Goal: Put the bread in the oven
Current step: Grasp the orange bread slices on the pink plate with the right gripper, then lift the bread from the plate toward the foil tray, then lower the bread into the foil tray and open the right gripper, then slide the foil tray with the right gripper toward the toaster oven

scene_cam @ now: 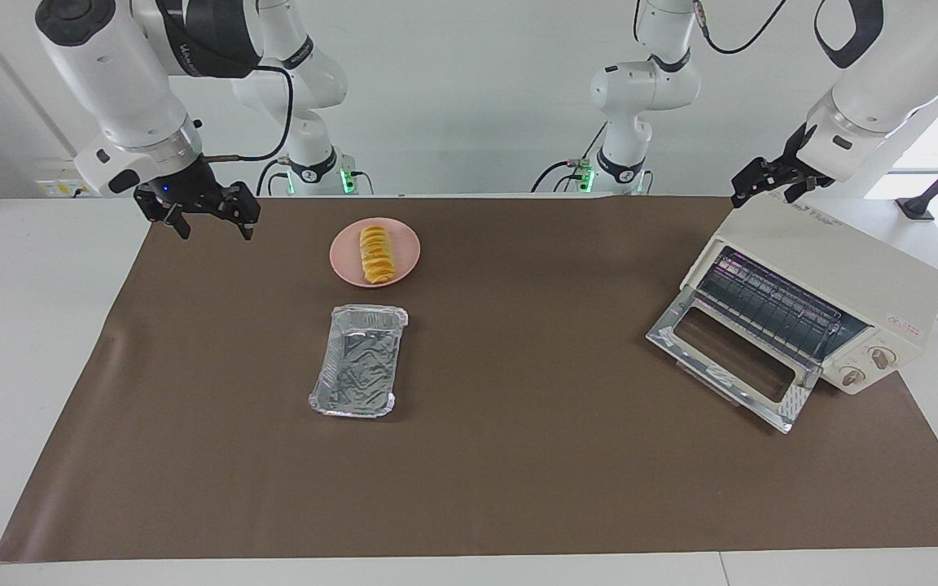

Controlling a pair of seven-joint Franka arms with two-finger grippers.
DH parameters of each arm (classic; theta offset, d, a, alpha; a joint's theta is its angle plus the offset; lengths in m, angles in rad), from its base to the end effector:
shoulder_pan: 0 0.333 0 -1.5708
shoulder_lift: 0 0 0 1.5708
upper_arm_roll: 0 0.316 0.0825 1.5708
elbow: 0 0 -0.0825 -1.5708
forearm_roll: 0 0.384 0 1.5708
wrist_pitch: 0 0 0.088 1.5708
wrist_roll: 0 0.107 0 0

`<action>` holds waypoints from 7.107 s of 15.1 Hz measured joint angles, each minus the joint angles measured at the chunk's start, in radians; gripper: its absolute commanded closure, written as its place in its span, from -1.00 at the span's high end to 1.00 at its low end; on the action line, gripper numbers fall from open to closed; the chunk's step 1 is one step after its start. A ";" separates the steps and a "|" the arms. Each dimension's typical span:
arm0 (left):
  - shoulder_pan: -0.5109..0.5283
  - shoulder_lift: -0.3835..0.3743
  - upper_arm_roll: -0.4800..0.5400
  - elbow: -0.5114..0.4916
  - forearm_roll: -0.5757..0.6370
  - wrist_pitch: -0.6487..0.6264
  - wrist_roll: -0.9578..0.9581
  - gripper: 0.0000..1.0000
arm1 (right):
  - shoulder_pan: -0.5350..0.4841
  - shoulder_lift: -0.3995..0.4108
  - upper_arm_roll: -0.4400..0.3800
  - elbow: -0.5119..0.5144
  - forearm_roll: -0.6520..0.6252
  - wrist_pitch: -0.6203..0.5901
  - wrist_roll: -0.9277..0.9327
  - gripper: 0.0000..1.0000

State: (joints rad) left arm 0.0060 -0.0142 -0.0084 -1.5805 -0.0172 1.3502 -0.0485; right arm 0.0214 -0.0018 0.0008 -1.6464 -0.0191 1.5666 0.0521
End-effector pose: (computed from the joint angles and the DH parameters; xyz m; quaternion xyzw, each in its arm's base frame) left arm 0.5246 -0.0034 0.6110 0.9939 0.0220 -0.1080 0.0057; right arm 0.5503 0.0102 0.5896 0.9991 -0.0146 -0.0386 0.0110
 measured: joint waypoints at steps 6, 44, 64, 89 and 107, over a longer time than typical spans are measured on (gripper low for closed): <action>0.000 0.000 0.000 0.000 0.000 0.000 0.000 1.00 | 0.002 -0.007 0.002 -0.015 0.011 -0.044 0.000 1.00; 0.000 0.000 0.000 0.000 0.000 0.000 0.000 1.00 | 0.367 -0.160 0.012 -0.883 0.191 0.648 0.303 -1.00; 0.000 0.000 0.000 0.000 0.000 0.000 0.000 1.00 | 0.242 0.356 0.003 -0.163 0.191 0.664 0.252 -1.00; 0.000 0.000 0.000 0.000 0.000 0.000 0.000 1.00 | 0.132 0.293 -0.006 -0.345 0.198 0.635 0.099 -1.00; 0.000 0.000 0.000 0.000 0.000 0.000 0.000 1.00 | 0.563 0.465 0.018 -0.009 0.364 0.772 0.502 -1.00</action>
State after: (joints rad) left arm 0.0060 -0.0142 -0.0084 -1.5805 -0.0172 1.3502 -0.0485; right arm 0.5843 0.4636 0.0191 -1.6555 0.3452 2.3381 0.5536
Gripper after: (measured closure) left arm 0.000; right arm 0.982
